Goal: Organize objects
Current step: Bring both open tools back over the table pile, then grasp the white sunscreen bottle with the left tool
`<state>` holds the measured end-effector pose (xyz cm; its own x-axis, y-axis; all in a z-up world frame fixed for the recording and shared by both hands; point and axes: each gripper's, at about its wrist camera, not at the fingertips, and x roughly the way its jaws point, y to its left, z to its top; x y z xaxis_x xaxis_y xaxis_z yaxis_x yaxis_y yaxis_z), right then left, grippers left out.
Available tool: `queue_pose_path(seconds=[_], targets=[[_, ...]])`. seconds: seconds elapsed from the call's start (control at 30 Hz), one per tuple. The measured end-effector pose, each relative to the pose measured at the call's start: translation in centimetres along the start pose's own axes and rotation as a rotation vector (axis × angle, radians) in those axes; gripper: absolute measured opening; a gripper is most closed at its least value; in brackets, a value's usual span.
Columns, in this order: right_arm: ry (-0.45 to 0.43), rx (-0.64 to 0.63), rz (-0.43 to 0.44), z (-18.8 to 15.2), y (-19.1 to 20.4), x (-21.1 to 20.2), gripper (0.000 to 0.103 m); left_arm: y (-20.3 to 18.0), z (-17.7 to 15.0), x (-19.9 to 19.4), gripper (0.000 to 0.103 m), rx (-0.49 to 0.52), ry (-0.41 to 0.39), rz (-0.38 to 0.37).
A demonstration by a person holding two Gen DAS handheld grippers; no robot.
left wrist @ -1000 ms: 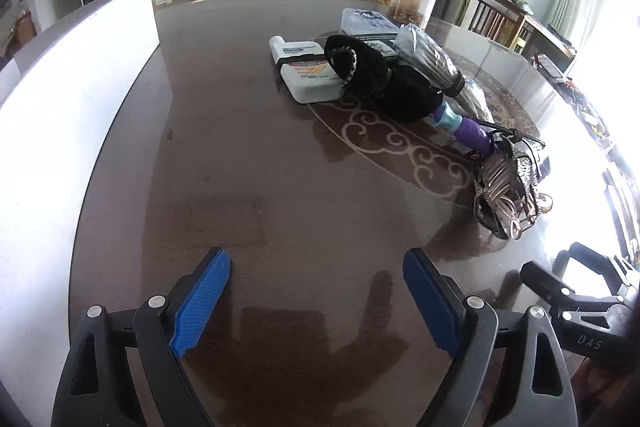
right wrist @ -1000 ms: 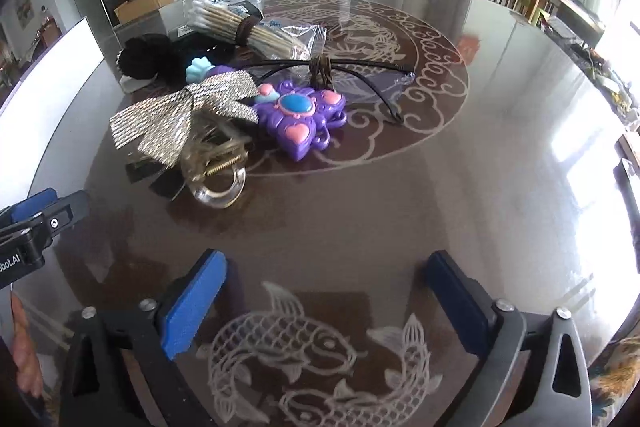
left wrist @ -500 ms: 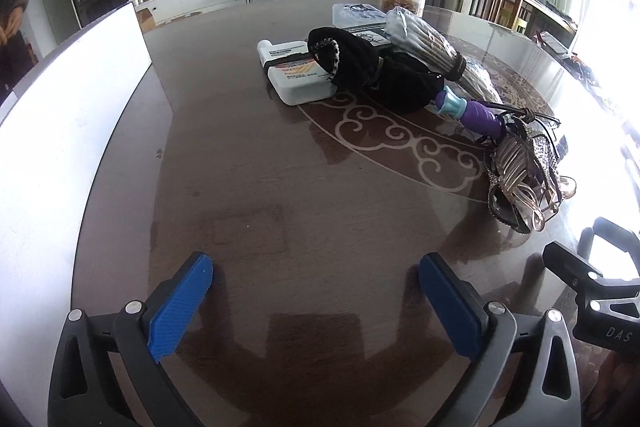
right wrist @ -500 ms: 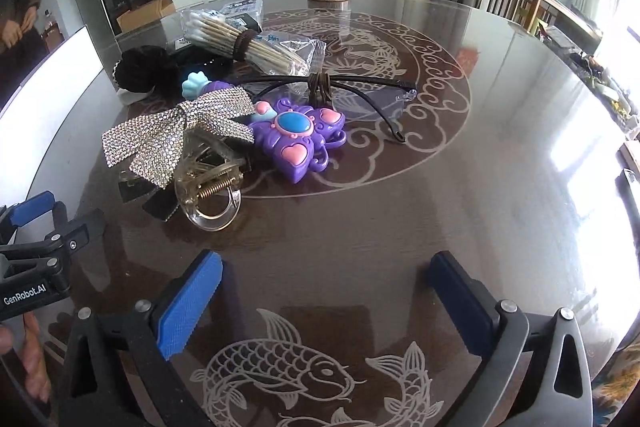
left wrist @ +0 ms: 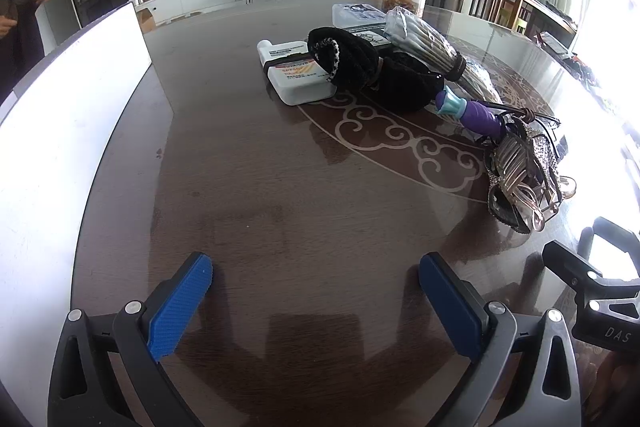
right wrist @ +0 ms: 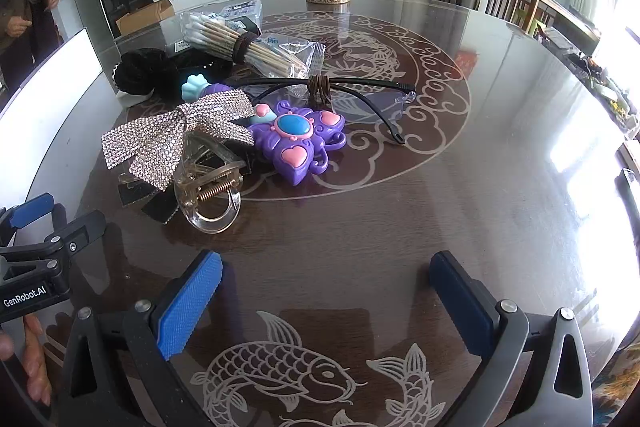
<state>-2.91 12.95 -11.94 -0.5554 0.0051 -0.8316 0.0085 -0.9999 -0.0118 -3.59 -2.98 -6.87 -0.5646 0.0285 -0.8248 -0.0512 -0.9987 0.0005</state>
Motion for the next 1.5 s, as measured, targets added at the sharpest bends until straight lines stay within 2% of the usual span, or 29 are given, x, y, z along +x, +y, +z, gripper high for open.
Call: queue_pose_path(seconds=[0.63, 0.77, 0.87, 1.03, 1.33, 1.5], targets=[[-0.001, 0.000, -0.001, 0.0, 0.0, 0.1, 0.103, 0.2, 0.5, 0.3, 0.103, 0.011, 0.013, -0.006], [-0.001, 0.000, -0.001, 0.0, 0.0, 0.1, 0.103, 1.1, 2.9, 1.9, 0.103, -0.014, 0.045, 0.010], [-0.001, 0.000, -0.001, 0.0, 0.0, 0.1, 0.103, 1.2, 5.4, 3.6, 0.103, 0.010, 0.068, -0.005], [-0.002, 0.000, -0.002, 0.0, 0.0, 0.1, 0.103, 1.5, 9.6, 6.4, 0.103, -0.009, 0.109, 0.007], [-0.002, 0.000, -0.002, 0.0, 0.0, 0.2, 0.103, 2.1, 14.9, 10.1, 0.103, -0.080, 0.097, 0.053], [-0.003, 0.001, -0.001, 0.0, -0.1, 0.1, 0.103, 1.9, 16.5, 11.4, 0.103, -0.105, 0.098, 0.069]])
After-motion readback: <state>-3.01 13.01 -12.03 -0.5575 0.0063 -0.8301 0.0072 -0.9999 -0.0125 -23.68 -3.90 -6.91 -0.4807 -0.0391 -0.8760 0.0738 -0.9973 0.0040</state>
